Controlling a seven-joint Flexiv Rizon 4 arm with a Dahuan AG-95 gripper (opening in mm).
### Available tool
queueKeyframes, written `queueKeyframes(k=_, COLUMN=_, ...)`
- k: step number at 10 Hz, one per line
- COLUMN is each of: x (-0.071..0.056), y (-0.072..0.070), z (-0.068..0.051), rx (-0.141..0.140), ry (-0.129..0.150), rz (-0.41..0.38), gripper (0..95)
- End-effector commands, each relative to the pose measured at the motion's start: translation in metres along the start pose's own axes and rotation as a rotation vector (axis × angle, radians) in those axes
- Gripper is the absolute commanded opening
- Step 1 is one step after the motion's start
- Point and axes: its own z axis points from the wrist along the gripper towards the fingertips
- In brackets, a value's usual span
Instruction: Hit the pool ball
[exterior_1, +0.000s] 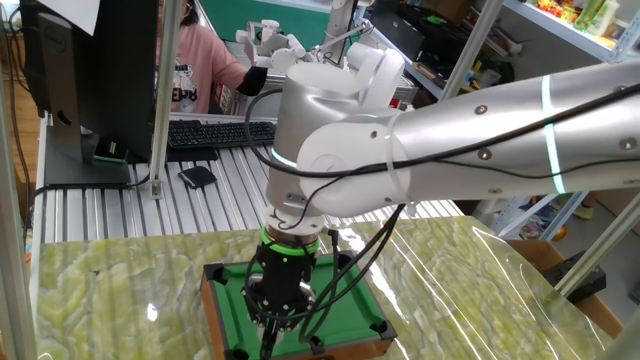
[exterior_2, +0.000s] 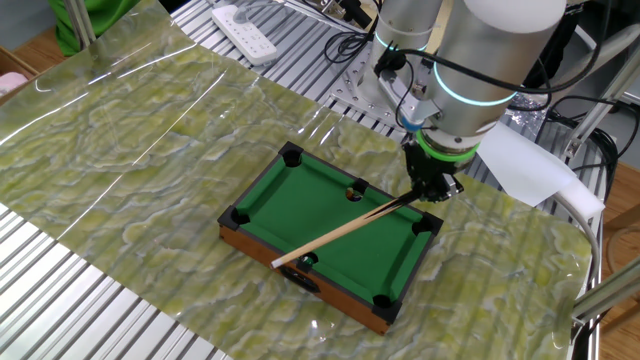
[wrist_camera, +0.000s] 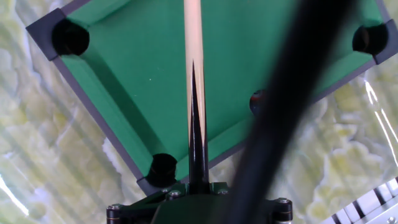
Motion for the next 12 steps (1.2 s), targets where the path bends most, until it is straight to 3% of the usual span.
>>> queueKeyframes(k=1, x=0.0005, y=-0.0007, z=0.0003, rx=-0.003, ry=-0.005, rz=0.006, gripper=0.0)
queueKeyframes(k=8, x=0.0008, y=-0.0011, z=0.0007, rx=-0.006, ry=-0.011, rz=0.011, gripper=0.0)
queueKeyframes(k=9, x=0.0008, y=-0.0011, z=0.0007, rx=-0.006, ry=-0.011, rz=0.013, gripper=19.0)
queueKeyframes(k=12, x=0.0009, y=-0.0012, z=0.0008, rx=-0.006, ry=-0.011, rz=0.015, gripper=19.0)
